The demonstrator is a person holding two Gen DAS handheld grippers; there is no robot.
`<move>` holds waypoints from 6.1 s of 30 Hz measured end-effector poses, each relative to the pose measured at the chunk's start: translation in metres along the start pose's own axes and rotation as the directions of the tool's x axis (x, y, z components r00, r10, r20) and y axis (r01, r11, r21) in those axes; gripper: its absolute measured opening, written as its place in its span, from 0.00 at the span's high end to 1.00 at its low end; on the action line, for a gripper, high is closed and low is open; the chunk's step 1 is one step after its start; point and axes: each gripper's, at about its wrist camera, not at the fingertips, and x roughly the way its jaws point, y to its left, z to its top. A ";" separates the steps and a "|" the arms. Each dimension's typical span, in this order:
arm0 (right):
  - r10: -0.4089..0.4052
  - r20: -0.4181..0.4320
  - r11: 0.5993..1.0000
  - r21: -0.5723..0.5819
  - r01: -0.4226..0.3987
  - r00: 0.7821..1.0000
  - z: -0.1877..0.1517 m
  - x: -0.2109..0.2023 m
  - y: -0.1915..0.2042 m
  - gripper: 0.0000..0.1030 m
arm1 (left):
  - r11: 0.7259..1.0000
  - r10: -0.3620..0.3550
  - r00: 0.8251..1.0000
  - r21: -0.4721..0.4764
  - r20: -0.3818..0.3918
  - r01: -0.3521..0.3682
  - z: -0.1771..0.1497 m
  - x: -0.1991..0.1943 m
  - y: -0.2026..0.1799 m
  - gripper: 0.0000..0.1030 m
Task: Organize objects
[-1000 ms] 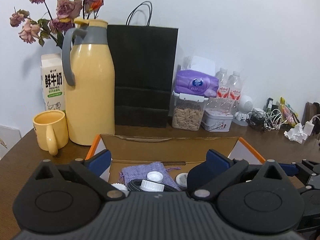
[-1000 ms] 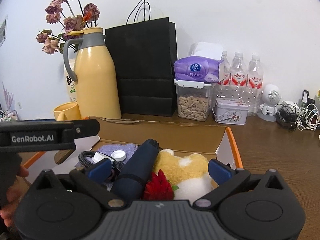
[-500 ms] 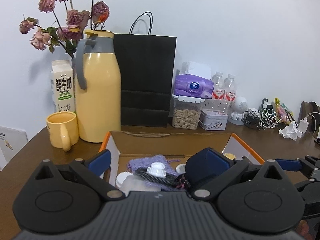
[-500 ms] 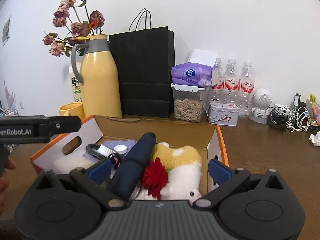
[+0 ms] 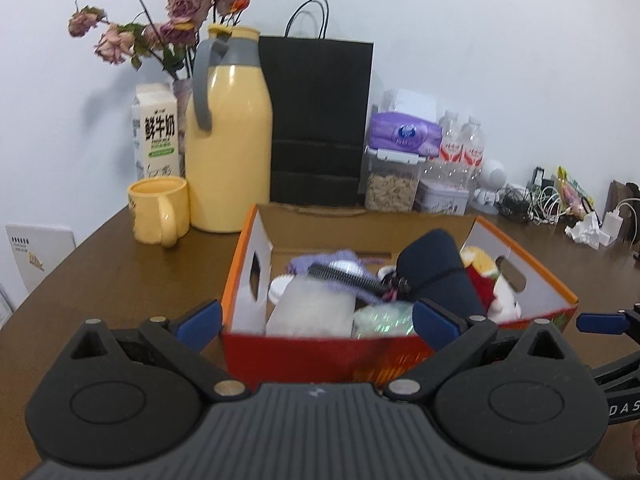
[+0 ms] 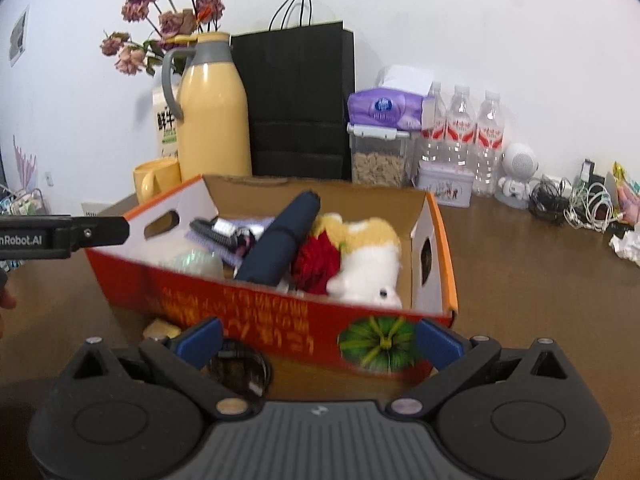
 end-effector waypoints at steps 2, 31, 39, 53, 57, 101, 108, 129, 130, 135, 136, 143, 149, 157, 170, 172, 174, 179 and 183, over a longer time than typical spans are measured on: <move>0.002 -0.019 1.000 0.001 -0.002 1.000 -0.006 -0.001 0.000 0.00 | 1.000 0.001 1.000 -0.001 -0.013 -0.001 -0.006 -0.001 0.003 0.00; 0.079 -0.157 0.997 0.011 -0.078 0.984 -0.022 0.035 0.019 0.07 | 0.998 -0.028 0.995 -0.053 -0.100 0.023 -0.037 0.010 0.029 0.00; 0.110 -0.168 0.994 0.013 -0.109 0.980 -0.014 0.049 0.023 0.18 | 0.997 -0.034 0.994 -0.067 -0.108 0.027 -0.038 0.011 0.030 0.00; 0.113 -0.100 0.991 -0.060 -0.119 0.989 -0.019 0.043 0.037 0.62 | 0.998 -0.020 0.992 -0.068 -0.126 0.012 -0.041 0.015 0.030 0.00; 0.114 -0.071 0.992 -0.055 -0.118 0.991 -0.019 0.036 0.036 0.62 | 0.998 -0.008 0.991 -0.063 -0.133 0.000 -0.042 0.017 0.028 0.00; 0.083 0.028 0.996 -0.017 -0.083 0.996 -0.031 0.002 -0.001 0.62 | 0.999 0.006 0.981 0.044 -0.195 0.003 -0.049 0.038 -0.050 0.70; 0.090 0.061 0.995 -0.039 -0.087 0.994 -0.026 -0.012 0.004 0.62 | 0.998 -0.050 0.990 0.033 -0.131 0.055 -0.038 0.010 -0.047 0.70; 0.064 0.173 0.995 -0.092 -0.048 0.983 0.073 0.023 0.009 0.62 | 0.999 -0.041 0.996 0.008 0.076 0.040 0.060 0.034 -0.033 0.70; 0.059 0.169 0.995 -0.088 -0.044 0.984 0.077 0.029 0.007 0.62 | 0.999 -0.037 0.997 0.006 0.070 0.036 0.062 0.041 -0.033 0.70; 0.036 0.133 0.998 -0.062 -0.028 0.990 0.086 0.062 -0.004 0.62 | 0.999 -0.039 0.999 -0.016 0.032 0.039 0.063 0.074 -0.029 0.70; 0.032 0.125 0.998 -0.050 -0.026 0.992 0.086 0.068 -0.007 0.62 | 0.999 -0.041 0.999 -0.017 0.025 0.041 0.062 0.079 -0.029 0.70; 0.009 0.087 1.000 -0.003 -0.009 0.996 0.074 0.090 -0.023 0.62 | 0.999 -0.049 0.999 0.006 -0.018 0.049 0.049 0.103 -0.031 0.70; 0.004 0.096 1.000 -0.003 -0.004 0.995 0.070 0.084 -0.025 0.38 | 1.000 -0.020 0.999 0.020 0.028 0.019 0.048 0.094 -0.028 0.13; -0.030 0.124 1.000 0.004 0.030 0.992 0.072 0.067 -0.027 0.00 | 1.000 0.018 0.997 0.006 0.081 -0.019 0.053 0.071 -0.023 0.00; -0.027 0.150 1.000 0.012 0.025 0.988 0.068 0.016 -0.013 0.00 | 0.999 0.034 0.993 0.014 0.115 -0.036 0.052 0.011 -0.025 0.00; -0.025 0.156 1.000 0.008 0.025 0.987 0.066 0.001 -0.008 0.00 | 0.999 0.037 0.992 0.028 0.120 -0.041 0.050 -0.005 -0.026 0.00; -0.023 0.161 1.000 0.005 0.022 0.987 0.063 -0.014 -0.004 0.00 | 0.998 0.041 0.992 0.035 0.122 -0.046 0.046 -0.020 -0.025 0.00; -0.025 0.177 1.000 -0.003 0.026 0.984 0.049 -0.056 0.010 0.00 | 0.997 0.059 0.992 0.039 0.111 -0.064 0.033 -0.060 -0.023 0.00; -0.023 0.175 1.000 -0.005 0.025 0.984 0.034 -0.083 0.020 0.00 | 0.995 0.087 0.993 0.039 0.080 -0.090 0.017 -0.083 -0.019 0.00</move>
